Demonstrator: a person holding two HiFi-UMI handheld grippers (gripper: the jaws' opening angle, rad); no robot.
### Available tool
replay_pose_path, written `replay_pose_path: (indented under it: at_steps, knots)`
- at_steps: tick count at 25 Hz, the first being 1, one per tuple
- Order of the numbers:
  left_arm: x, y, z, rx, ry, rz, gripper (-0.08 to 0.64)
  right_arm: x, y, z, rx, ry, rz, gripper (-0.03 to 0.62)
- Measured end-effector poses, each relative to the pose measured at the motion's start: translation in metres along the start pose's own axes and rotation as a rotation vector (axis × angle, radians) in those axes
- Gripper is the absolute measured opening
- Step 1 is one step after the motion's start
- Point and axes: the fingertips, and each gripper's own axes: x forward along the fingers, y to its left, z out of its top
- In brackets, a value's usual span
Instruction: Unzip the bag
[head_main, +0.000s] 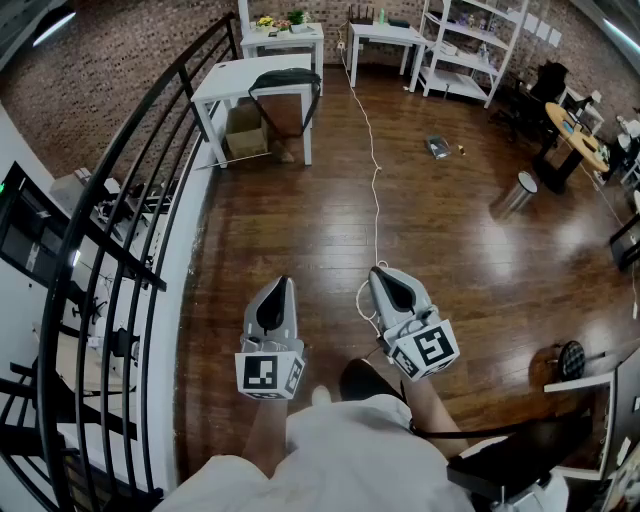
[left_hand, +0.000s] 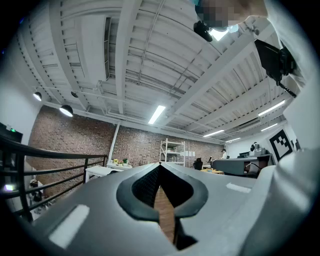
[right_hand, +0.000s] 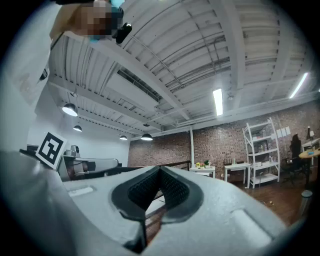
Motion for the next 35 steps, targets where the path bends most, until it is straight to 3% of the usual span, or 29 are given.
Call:
replay_pose_path:
  at_steps: [4,8,11,17,20,30,35]
  knots:
    - [0.011,-0.006,-0.002,0.006,0.013,-0.007,0.017,0.012,-0.016,-0.007,-0.017,0.014,-0.015,-0.009]
    - [0.054,0.021,-0.012,0.019,0.023,0.020,0.017,0.062,-0.044,-0.028,-0.035,0.023,-0.008,-0.009]
    - [0.105,0.039,-0.029,0.021,0.042,0.032,0.017,0.102,-0.077,-0.043,-0.031,0.030,0.010,-0.009]
    - [0.230,0.024,-0.035,0.070,0.009,-0.021,0.017,0.163,-0.174,-0.035,-0.039,-0.031,0.018,-0.009]
    - [0.268,0.024,-0.035,0.079,0.006,-0.007,0.017,0.187,-0.204,-0.030,-0.043,-0.040,0.048,-0.009]
    - [0.355,0.066,-0.064,0.074,0.068,0.049,0.017,0.267,-0.232,-0.073,0.061,0.046,0.201,-0.009]
    - [0.417,0.096,-0.089,0.050,0.079,0.023,0.017,0.318,-0.264,-0.094,0.058,0.071,0.188,-0.009]
